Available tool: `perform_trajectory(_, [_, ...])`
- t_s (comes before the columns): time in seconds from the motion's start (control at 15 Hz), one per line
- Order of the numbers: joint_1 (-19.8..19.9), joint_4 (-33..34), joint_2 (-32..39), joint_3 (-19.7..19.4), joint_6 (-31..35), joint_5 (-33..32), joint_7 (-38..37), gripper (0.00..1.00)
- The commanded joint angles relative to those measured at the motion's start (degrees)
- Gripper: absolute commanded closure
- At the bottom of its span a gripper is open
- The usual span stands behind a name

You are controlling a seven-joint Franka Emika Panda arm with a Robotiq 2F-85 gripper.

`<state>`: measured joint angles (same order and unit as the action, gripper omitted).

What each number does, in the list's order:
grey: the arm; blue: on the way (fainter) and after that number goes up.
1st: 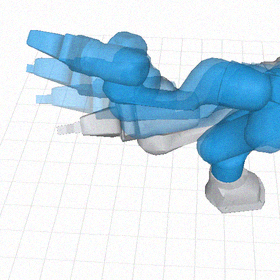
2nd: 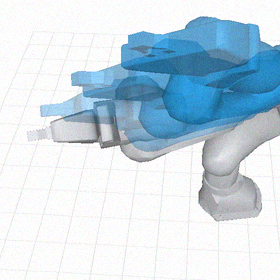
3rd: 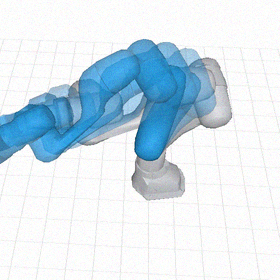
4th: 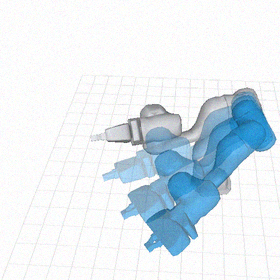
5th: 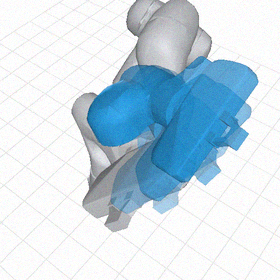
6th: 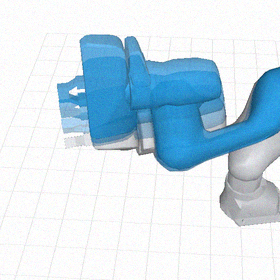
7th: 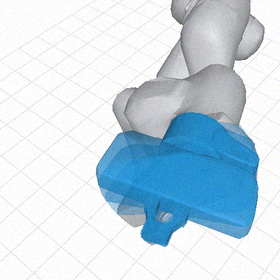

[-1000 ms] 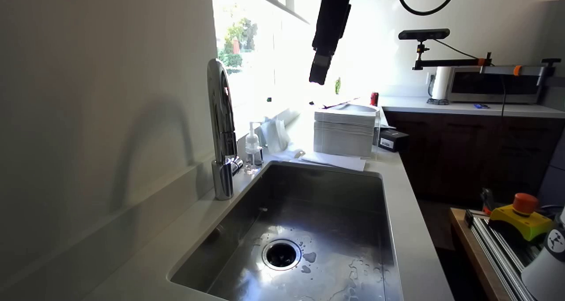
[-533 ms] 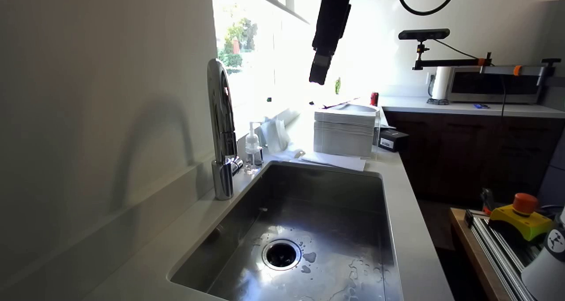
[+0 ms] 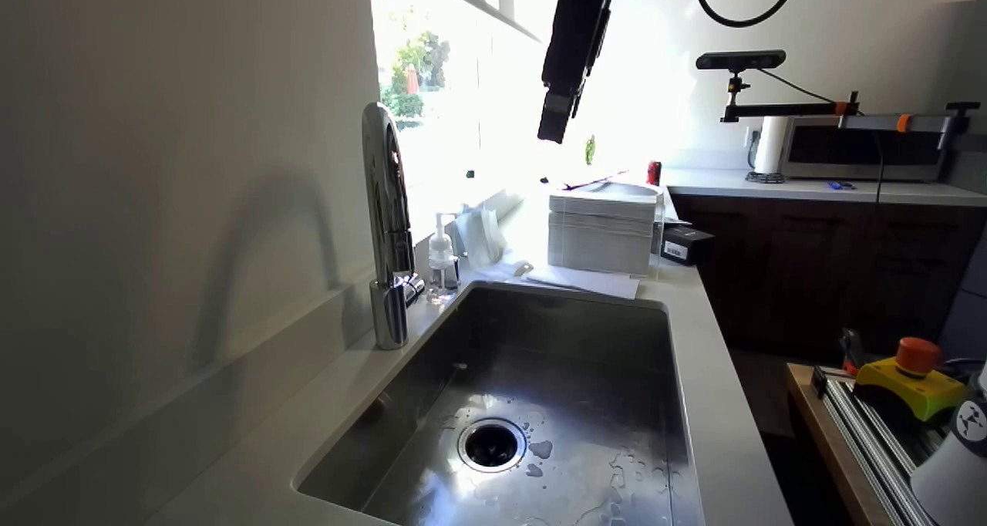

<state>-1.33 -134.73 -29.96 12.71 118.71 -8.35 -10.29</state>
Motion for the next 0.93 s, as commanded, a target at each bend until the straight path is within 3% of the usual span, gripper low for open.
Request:
perform_trajectory(0.0, [1.87, 0.0, 0.92, -3.17, 5.04, -3.13, -1.13, 0.0])
perform_trajectory(0.4, [2.69, -0.92, 4.11, -8.19, 17.14, -1.01, 1.01, 0.0])
perform_trajectory(0.87, [2.11, 0.17, 4.54, -8.16, 16.66, -0.92, 1.9, 0.0])
